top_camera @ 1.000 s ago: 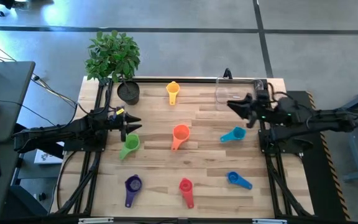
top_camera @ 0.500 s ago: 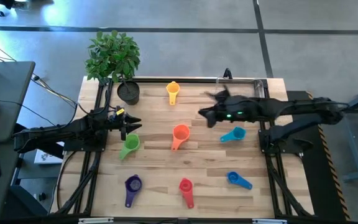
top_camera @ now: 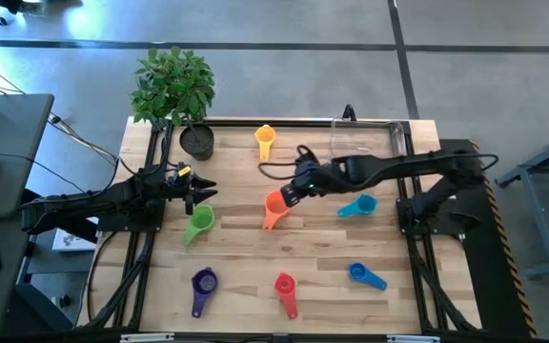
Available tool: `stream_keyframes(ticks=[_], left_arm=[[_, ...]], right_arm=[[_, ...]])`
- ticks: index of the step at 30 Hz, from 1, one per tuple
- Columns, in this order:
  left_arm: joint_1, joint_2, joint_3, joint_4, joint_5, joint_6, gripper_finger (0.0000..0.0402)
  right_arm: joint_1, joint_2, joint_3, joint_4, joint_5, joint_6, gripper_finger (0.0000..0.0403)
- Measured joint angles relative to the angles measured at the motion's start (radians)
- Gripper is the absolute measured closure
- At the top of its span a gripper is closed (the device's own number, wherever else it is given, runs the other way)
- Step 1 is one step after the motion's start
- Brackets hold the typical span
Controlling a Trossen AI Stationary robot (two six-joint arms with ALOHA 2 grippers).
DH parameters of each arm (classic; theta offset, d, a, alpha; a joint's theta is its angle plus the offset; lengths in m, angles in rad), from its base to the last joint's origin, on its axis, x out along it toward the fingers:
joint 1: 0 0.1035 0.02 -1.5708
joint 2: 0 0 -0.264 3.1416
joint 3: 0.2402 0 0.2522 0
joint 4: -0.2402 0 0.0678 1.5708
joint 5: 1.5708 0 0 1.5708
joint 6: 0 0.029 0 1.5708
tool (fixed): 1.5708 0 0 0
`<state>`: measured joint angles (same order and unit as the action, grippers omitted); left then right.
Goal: Nest measuring cups in basket
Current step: Adjust the orange measuring cup
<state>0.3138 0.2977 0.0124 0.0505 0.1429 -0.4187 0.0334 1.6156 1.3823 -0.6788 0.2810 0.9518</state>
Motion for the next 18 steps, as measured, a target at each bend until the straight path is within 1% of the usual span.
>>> stream_keyframes(ticks=[3, 6, 9, 18], left_arm=[[0.0, 0.0, 0.0, 0.0, 0.0, -0.009, 0.0232], [0.0, 0.0, 0.0, 0.0, 0.0, -0.054, 0.0232], [0.0, 0.0, 0.0, 0.0, 0.0, -0.078, 0.0232], [0.0, 0.0, 0.0, -0.001, 0.0, -0.077, 0.0232]], right_arm=[[0.0, 0.048, 0.001, -0.001, 0.008, 0.041, 0.0327], [-0.001, 0.089, 0.001, -0.008, 0.011, 0.065, 0.0327], [-0.001, 0.115, 0.001, -0.01, 0.012, 0.065, 0.0327], [-0.002, 0.178, 0.002, -0.021, 0.015, 0.061, 0.0327]])
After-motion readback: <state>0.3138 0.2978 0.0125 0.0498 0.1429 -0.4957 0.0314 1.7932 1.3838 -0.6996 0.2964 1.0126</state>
